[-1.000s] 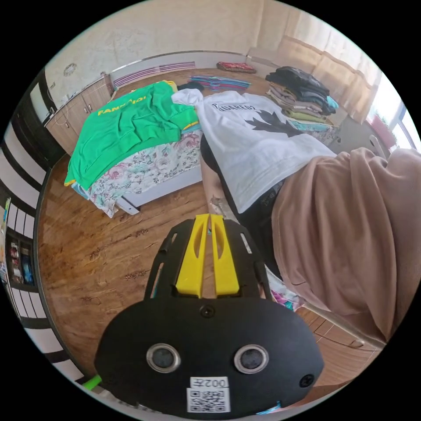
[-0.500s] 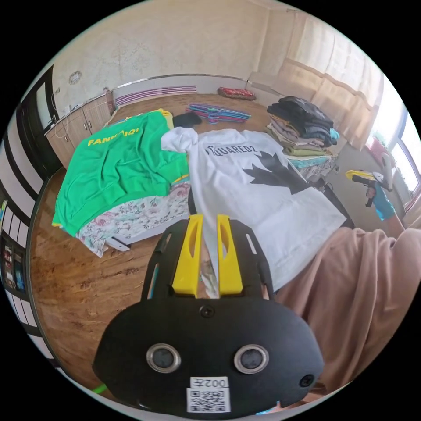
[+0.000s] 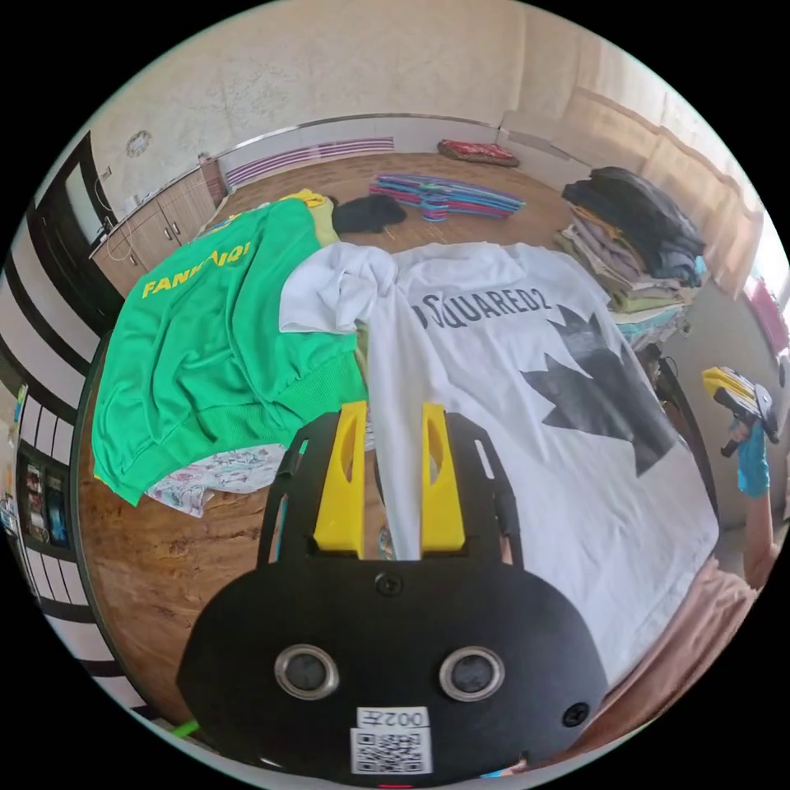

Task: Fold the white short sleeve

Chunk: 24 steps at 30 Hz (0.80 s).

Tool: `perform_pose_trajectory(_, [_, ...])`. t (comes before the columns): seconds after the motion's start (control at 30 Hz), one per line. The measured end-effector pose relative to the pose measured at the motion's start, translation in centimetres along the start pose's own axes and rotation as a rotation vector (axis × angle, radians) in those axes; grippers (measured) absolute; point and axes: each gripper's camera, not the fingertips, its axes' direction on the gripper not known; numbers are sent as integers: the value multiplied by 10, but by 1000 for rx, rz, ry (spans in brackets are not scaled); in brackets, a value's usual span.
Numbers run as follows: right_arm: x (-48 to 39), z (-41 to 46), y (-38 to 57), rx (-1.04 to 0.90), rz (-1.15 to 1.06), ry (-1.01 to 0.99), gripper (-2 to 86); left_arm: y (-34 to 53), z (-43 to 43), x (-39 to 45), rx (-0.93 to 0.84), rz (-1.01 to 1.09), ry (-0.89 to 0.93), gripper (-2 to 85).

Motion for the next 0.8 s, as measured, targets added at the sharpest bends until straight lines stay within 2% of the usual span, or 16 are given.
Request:
perform_pose_trajectory(0.2, [7, 75, -39, 7, -27, -102, 29, -28, 56, 11, -40, 33, -33, -2])
perform_pose_trajectory(0.4, [17, 152, -71, -14, -69, -61, 31, -26, 58, 18, 25, -1, -171, -8])
perform_pose_trajectory(0.57, [56, 224, -97, -35, -29, -48, 50, -40, 92, 19, -54, -27, -73, -10])
perform_pose_trajectory(0.8, [112, 302, -150, 4, -26, 61, 81, -127, 105, 42, 49, 85, -15, 28])
